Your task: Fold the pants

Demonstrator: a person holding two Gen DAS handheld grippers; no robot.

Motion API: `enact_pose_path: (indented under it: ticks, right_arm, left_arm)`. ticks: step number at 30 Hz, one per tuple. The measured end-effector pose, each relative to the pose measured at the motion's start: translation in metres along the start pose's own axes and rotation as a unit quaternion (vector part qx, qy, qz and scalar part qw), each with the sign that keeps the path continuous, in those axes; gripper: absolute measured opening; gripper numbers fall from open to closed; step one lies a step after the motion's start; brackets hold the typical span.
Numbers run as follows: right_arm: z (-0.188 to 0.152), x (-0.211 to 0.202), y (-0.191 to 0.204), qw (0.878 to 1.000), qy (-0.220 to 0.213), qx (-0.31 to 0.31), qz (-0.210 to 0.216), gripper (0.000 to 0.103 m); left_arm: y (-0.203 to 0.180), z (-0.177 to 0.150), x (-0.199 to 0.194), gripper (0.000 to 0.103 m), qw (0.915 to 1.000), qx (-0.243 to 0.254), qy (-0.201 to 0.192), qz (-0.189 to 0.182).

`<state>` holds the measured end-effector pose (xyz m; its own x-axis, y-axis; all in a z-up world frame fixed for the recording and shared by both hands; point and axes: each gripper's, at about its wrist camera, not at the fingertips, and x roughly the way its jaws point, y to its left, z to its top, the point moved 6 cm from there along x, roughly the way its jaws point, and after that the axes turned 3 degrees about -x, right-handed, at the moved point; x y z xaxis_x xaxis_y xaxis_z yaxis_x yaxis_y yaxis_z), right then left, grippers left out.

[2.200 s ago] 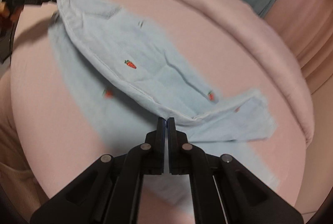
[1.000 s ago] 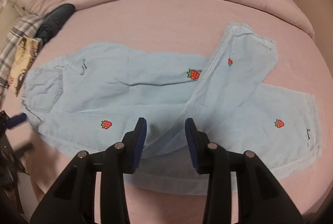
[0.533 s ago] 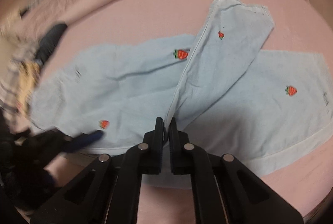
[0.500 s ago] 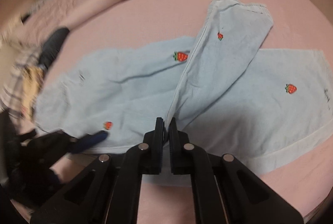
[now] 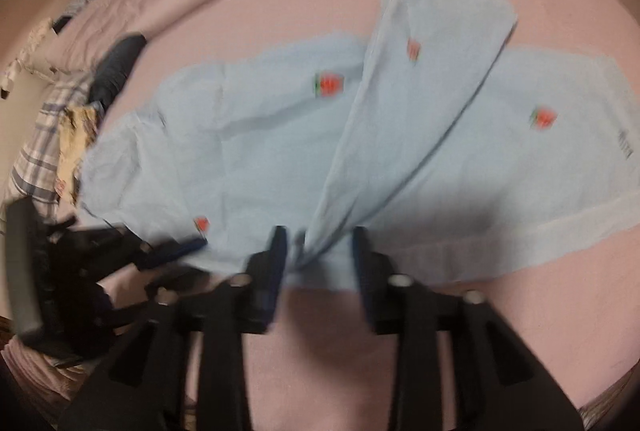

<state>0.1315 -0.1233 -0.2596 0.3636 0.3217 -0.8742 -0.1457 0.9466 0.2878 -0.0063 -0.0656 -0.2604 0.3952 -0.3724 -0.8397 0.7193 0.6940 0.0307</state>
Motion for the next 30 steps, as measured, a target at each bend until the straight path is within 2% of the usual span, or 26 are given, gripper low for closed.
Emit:
enact_pose_path:
  ticks: [2, 3, 4, 6, 8, 11, 14, 15, 16, 17, 18, 20, 24, 27, 30]
  right_arm:
    - [0.022, -0.019, -0.004, 0.999, -0.032, -0.011, -0.010, 0.042]
    - [0.037, -0.025, -0.008, 0.998, -0.049, -0.019, -0.023, 0.044]
    - [0.053, -0.027, -0.012, 0.997, -0.062, -0.031, -0.044, 0.048]
    - [0.082, -0.018, -0.019, 0.993, -0.064, -0.051, -0.086, 0.049]
    - [0.117, 0.013, -0.026, 0.990, -0.037, -0.064, -0.117, 0.049]
    - [0.159, 0.063, -0.042, 0.990, 0.019, -0.050, -0.134, 0.045]
    - [0.184, 0.097, -0.053, 0.982, 0.049, -0.053, -0.174, 0.044]
    - [0.187, 0.107, -0.058, 0.979, 0.065, -0.057, -0.182, 0.041]
    - [0.189, 0.113, -0.063, 0.976, 0.075, -0.058, -0.194, 0.021]
    - [0.188, 0.118, -0.069, 0.973, 0.083, -0.061, -0.207, 0.006]
    - [0.187, 0.119, -0.072, 0.973, 0.080, -0.066, -0.204, 0.006]
    - [0.187, 0.107, -0.076, 0.979, 0.054, -0.051, -0.188, 0.003]
    - [0.180, 0.038, -0.092, 0.991, -0.043, 0.010, -0.123, 0.003]
    - [0.158, -0.032, -0.121, 0.986, -0.119, 0.067, -0.092, 0.003]
    - [0.111, -0.083, -0.166, 0.974, -0.165, 0.144, -0.063, 0.003]
  left_arm:
    - [0.004, 0.000, -0.016, 0.026, 0.9993, -0.021, -0.014, -0.028]
    - [0.007, 0.002, -0.024, 0.035, 0.9980, -0.035, -0.025, -0.046]
    - [0.007, 0.003, -0.033, 0.043, 0.9962, -0.048, -0.037, -0.062]
    - [0.011, 0.013, -0.041, 0.050, 0.9910, -0.081, -0.066, -0.084]
    - [0.015, 0.025, -0.032, 0.051, 0.9886, -0.104, -0.074, -0.080]
    - [0.028, 0.031, -0.009, 0.051, 0.9837, -0.152, -0.061, -0.074]
    - [0.034, 0.032, 0.010, 0.051, 0.9795, -0.184, -0.042, -0.071]
    - [0.034, 0.032, 0.014, 0.051, 0.9793, -0.188, -0.035, -0.066]
    - [0.034, 0.029, 0.015, 0.051, 0.9790, -0.192, -0.029, -0.064]
    - [0.032, 0.028, 0.016, 0.051, 0.9784, -0.196, -0.024, -0.063]
    - [0.033, 0.028, 0.018, 0.051, 0.9780, -0.199, -0.022, -0.061]
    - [0.038, 0.028, 0.022, 0.051, 0.9761, -0.209, -0.015, -0.056]
    - [0.048, 0.033, 0.029, 0.051, 0.9687, -0.242, -0.010, -0.056]
    - [0.051, 0.033, 0.030, 0.051, 0.9627, -0.264, -0.007, -0.059]
    - [0.052, 0.032, 0.034, 0.051, 0.9608, -0.272, -0.005, -0.056]
